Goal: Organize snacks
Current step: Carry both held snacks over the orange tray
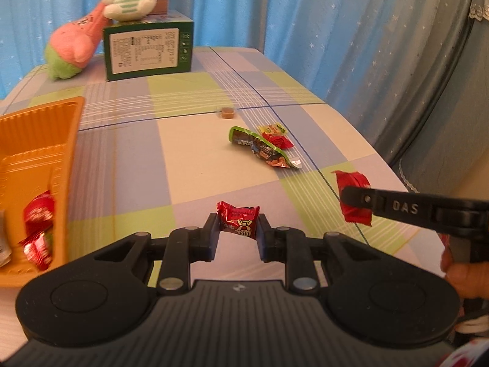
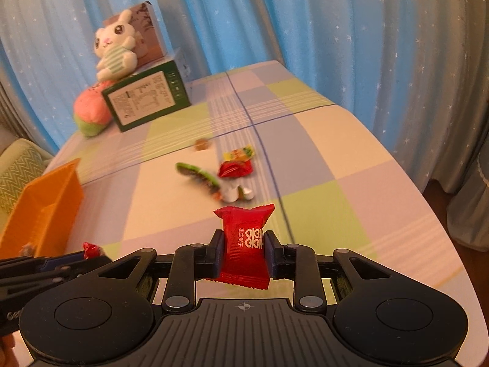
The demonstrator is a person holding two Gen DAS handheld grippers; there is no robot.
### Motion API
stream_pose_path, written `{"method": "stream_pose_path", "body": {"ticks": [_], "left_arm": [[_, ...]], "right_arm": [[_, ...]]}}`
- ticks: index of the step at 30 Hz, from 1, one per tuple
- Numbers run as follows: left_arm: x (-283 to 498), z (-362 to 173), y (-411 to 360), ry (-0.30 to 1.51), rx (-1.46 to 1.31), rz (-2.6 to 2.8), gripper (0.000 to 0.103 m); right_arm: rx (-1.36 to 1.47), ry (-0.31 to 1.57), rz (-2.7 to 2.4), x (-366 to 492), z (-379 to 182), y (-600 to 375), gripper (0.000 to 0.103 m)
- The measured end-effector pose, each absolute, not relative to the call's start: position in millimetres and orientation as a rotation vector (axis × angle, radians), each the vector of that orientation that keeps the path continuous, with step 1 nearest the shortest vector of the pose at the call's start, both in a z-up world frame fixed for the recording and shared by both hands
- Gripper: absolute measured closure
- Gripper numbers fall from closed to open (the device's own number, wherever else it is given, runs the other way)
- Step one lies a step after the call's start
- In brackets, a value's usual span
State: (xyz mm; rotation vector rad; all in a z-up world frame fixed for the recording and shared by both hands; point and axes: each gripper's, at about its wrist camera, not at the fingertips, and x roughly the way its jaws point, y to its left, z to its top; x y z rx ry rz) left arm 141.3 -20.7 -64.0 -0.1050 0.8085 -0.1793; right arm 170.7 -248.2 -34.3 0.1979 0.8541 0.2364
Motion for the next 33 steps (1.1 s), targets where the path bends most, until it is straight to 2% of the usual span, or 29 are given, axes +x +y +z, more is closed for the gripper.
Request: {"method": "stream_pose_path", "body": {"ticks": [16, 33], "left_arm": [[69.1, -19.5, 17.7, 0.754, -0.112, -0.102, 0.081], [37.4, 0.6, 71.6, 0.728, -0.119, 0.001, 0.081]], "right_arm": [[0.123, 0.818, 0.344, 97.4, 16.0, -191.2, 0.075], [0.051, 0.791, 0.443, 83.9, 35.7, -144.6, 0.075]]}}
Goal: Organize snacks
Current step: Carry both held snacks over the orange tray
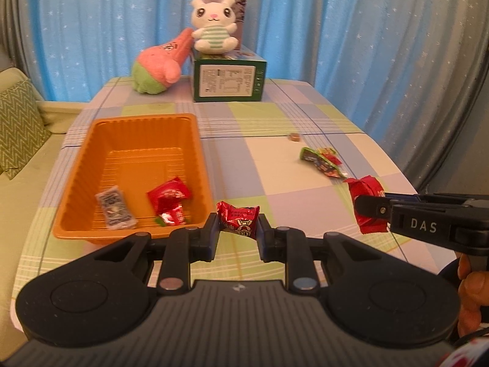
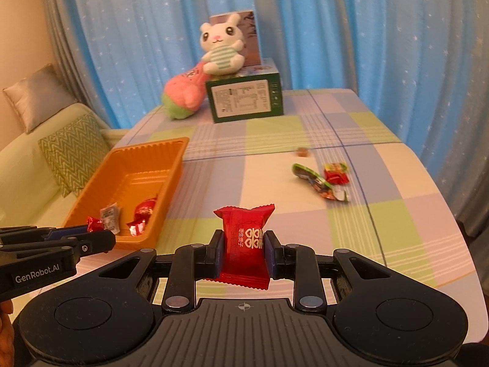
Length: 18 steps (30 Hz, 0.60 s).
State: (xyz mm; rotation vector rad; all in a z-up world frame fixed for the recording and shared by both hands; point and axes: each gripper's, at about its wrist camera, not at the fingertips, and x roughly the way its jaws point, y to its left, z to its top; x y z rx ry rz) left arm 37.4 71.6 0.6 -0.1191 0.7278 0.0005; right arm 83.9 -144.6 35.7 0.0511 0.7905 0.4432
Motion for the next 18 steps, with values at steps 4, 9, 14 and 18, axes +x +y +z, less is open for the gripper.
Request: {"method": "stream_pose_path", "body": {"ticks": [4, 9, 14, 18], "left_arm": [[33.5, 3.6, 83.7, 0.722, -0.128, 0.025, 0.081], [30.9, 5.2, 101.7, 0.723, -0.146, 0.059, 0.081], [29.3, 5.0, 119.5, 0.728, -0.163, 0.1, 0.081], [29.0, 5.6, 134.5, 0.73, -0.17, 0.126, 0.081]], "right_arm": [[0.038, 0.787, 0.466, 84.2, 37.3, -134.2, 0.075], [0.023, 0.787, 0.496, 84.2, 38.5, -120.2, 0.075], [0.01, 0.788, 0.535, 87.7, 37.6, -103.0, 0.075], [-0.001, 0.79, 0.568, 92.5, 35.3, -86.4, 0.075]]}}
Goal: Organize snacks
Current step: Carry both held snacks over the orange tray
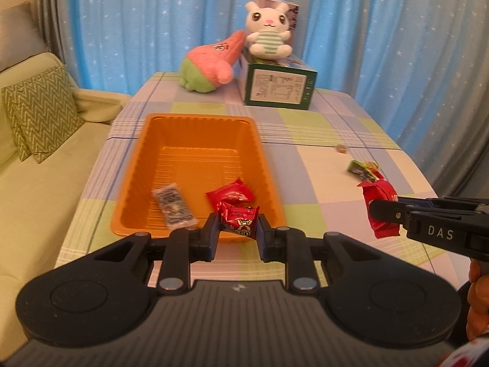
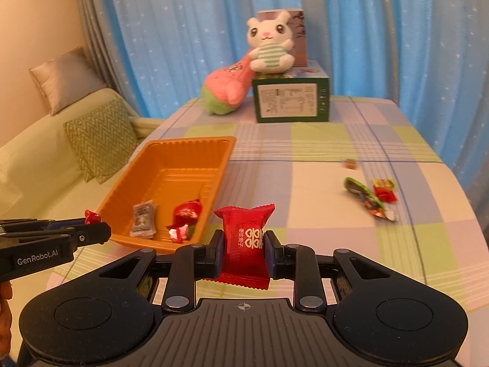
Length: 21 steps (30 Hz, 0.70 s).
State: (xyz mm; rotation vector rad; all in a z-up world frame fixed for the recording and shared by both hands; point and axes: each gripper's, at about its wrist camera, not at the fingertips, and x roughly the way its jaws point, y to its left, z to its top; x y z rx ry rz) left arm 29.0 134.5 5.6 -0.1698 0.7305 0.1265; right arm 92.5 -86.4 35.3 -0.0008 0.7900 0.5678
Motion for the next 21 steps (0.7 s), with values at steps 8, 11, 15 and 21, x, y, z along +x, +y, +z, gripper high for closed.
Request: {"method": "stream_pose_path", "body": {"ticks": [8, 11, 15, 21], "left_arm": [[38.5, 6.3, 160.5, 0.736, -0.177, 0.158, 0.081], [43.7, 4.8, 167.5, 0.738, -0.18, 0.163, 0.081], [52.4, 1.7, 176.1, 0.746, -0.183, 0.164, 0.081], [68.3, -2.7, 186.8, 0.756, -0.183, 0.157, 0.081]], "right_arm": [[-0.018, 0.798, 0.625, 105.1, 31.4, -53.9, 0.075], [-0.023, 0.805, 0.642, 110.9, 28.8, -42.7, 0.075], [-0.025, 0.818, 0.661, 118.8, 25.1, -28.6, 0.075], [-0.04, 0.826, 0.678, 133.7, 19.7, -7.6, 0.075]]}}
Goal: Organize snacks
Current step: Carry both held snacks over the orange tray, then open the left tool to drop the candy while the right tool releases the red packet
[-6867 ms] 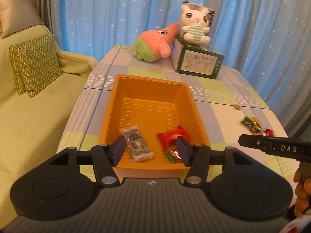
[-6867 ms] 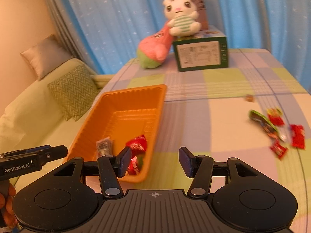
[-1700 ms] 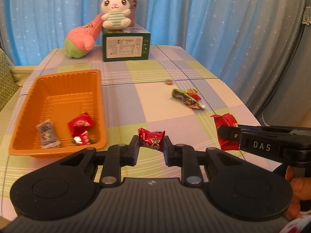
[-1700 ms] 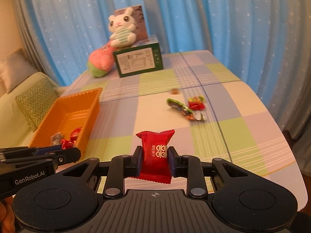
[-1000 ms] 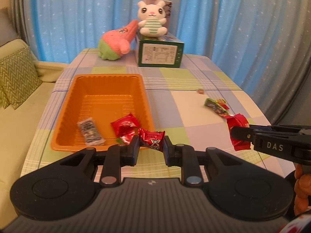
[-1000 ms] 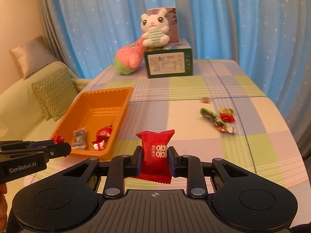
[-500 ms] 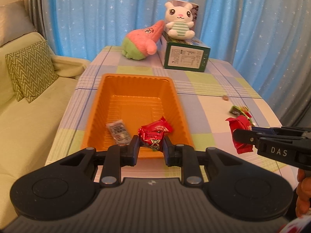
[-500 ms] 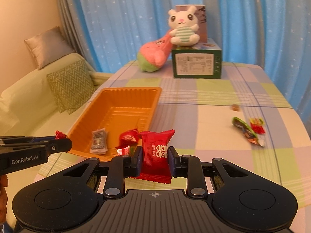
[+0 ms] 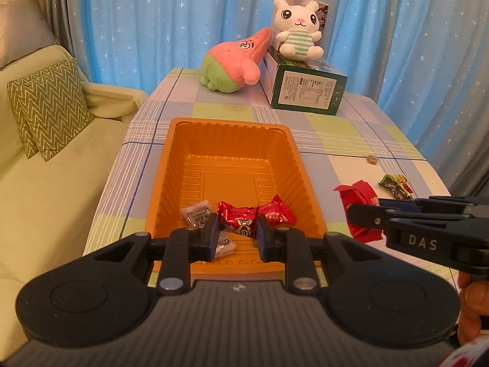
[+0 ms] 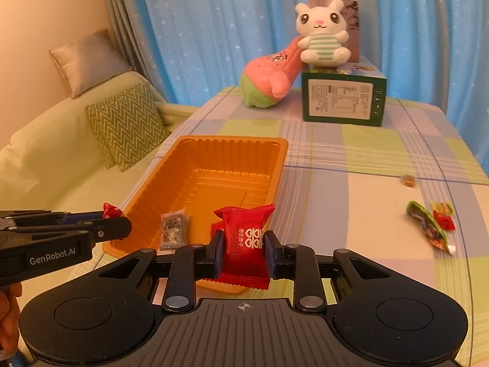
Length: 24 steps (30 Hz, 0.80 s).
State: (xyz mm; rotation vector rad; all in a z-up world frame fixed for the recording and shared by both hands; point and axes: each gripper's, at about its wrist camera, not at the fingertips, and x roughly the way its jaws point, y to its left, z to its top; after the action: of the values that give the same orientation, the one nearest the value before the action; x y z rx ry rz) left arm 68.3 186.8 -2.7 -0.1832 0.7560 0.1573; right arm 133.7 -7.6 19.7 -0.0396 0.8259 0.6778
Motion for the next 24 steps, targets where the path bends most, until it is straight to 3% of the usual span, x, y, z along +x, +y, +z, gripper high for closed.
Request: {"method": "stream_pose_path", "body": {"ticks": [24], "left_arm": [[153.3, -28.2, 225.0, 0.804, -0.17, 0.118, 0.08]], "right_arm": [[-0.056, 0.875, 0.707, 210.3, -12.7, 43.8, 0.075]]}}
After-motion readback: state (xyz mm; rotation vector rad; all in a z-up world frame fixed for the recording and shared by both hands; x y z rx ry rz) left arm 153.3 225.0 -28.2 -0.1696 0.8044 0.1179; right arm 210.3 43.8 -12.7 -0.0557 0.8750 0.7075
